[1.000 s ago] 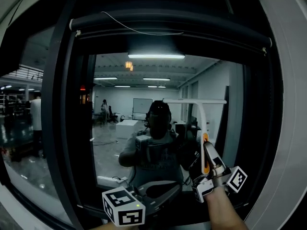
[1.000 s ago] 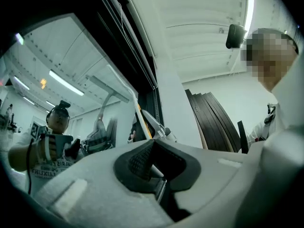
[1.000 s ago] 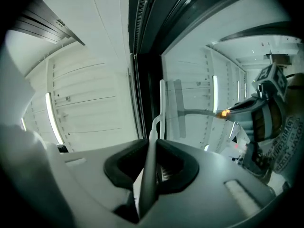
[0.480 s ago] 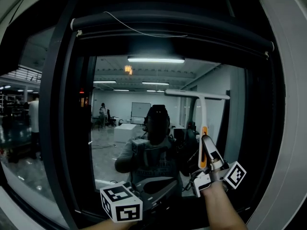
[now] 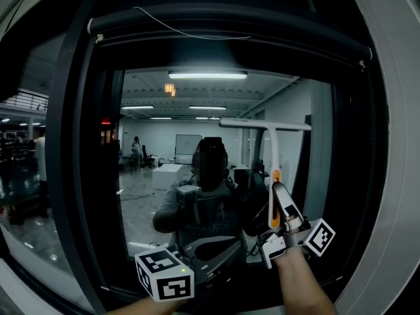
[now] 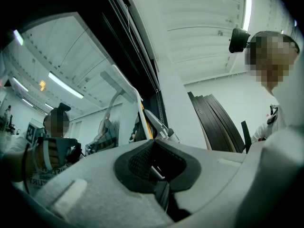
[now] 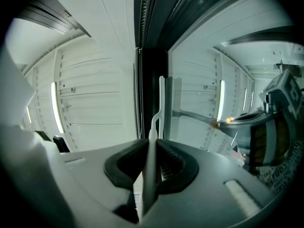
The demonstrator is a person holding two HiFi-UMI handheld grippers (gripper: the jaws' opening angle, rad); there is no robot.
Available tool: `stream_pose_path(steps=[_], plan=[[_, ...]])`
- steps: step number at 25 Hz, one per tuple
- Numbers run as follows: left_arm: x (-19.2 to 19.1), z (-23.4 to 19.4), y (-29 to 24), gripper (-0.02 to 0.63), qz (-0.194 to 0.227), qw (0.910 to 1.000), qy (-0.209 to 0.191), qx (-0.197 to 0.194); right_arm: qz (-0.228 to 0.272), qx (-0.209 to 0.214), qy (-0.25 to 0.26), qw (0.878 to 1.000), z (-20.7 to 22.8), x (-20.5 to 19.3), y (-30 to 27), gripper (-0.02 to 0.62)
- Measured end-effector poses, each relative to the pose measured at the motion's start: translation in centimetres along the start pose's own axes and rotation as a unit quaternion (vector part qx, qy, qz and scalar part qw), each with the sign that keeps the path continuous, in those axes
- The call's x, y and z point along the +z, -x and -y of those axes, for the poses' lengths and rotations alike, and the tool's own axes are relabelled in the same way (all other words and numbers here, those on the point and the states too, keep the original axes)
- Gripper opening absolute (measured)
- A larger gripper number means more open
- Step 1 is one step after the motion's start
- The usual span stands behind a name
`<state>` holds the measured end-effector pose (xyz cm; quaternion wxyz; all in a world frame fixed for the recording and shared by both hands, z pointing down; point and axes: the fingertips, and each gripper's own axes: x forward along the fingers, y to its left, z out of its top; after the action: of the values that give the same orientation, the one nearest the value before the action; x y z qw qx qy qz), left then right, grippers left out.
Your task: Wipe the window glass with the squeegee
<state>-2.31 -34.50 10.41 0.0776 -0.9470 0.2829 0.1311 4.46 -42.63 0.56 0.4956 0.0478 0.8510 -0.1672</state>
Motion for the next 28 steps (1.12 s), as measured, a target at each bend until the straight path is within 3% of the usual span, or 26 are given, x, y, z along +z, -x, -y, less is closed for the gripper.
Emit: stream_pose_path(steps=[28], plan=[[-5.1,2.8,2.3,0.000,-0.018,0.9970,0.074,0.017,-0.004,-0.044,-0.017,0.999,0.8,-3.6,8.8,0.060]])
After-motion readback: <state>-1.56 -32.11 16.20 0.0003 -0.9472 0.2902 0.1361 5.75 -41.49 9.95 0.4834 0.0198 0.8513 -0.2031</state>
